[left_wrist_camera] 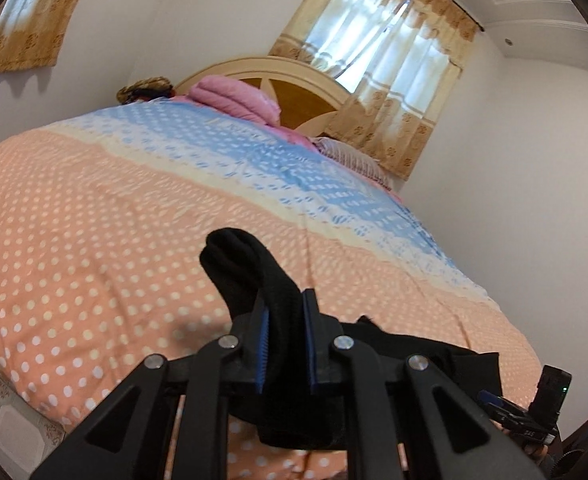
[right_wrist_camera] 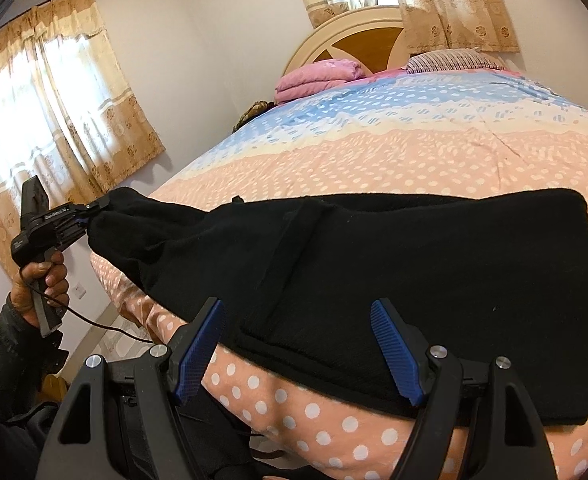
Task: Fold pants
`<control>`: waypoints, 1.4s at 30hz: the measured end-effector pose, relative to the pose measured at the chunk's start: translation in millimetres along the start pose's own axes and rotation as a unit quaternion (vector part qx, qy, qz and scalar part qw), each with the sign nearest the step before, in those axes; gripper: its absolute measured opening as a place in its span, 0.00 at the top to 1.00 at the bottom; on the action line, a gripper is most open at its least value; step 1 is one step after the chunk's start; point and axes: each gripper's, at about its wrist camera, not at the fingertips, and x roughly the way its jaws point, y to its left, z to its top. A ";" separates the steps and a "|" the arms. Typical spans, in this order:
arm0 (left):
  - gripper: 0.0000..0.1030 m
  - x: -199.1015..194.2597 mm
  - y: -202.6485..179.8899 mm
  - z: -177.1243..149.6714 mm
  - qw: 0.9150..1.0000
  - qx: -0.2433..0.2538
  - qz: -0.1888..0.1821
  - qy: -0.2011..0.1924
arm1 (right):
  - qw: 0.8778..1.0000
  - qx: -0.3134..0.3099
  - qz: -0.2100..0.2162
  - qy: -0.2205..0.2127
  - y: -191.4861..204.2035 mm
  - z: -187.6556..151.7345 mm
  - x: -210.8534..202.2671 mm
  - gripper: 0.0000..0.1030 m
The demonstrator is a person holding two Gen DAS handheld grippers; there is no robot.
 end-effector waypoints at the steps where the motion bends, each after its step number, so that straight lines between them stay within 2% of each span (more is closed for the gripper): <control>1: 0.85 0.0 -2.0 2.0 1.000 0.001 -0.002 0.000 | 1.000 0.000 -0.001 0.000 -0.3 0.2 0.0 0.25; 11: 0.85 -0.1 -57.4 20.3 0.997 0.047 -0.054 -0.013 | 1.000 0.010 -0.010 -0.022 -4.6 8.7 -15.8 0.25; 19: 0.86 7.0 -120.4 15.7 0.987 0.103 -0.121 0.004 | 0.998 0.034 -0.030 -0.046 -16.9 16.9 -43.5 0.25; 30: 0.87 36.6 -197.9 6.0 0.966 0.160 -0.198 0.052 | 0.990 0.095 -0.078 -0.066 -66.0 7.3 -83.9 0.25; 38: 0.87 59.8 -261.6 -15.7 0.943 0.209 -0.240 0.097 | 0.973 0.173 -0.124 -0.088 -112.8 0.8 -99.1 0.25; 42: 0.88 78.1 -277.9 -30.7 0.934 0.221 -0.250 0.130 | 0.966 0.190 -0.141 -0.101 -124.6 -1.4 -106.5 0.25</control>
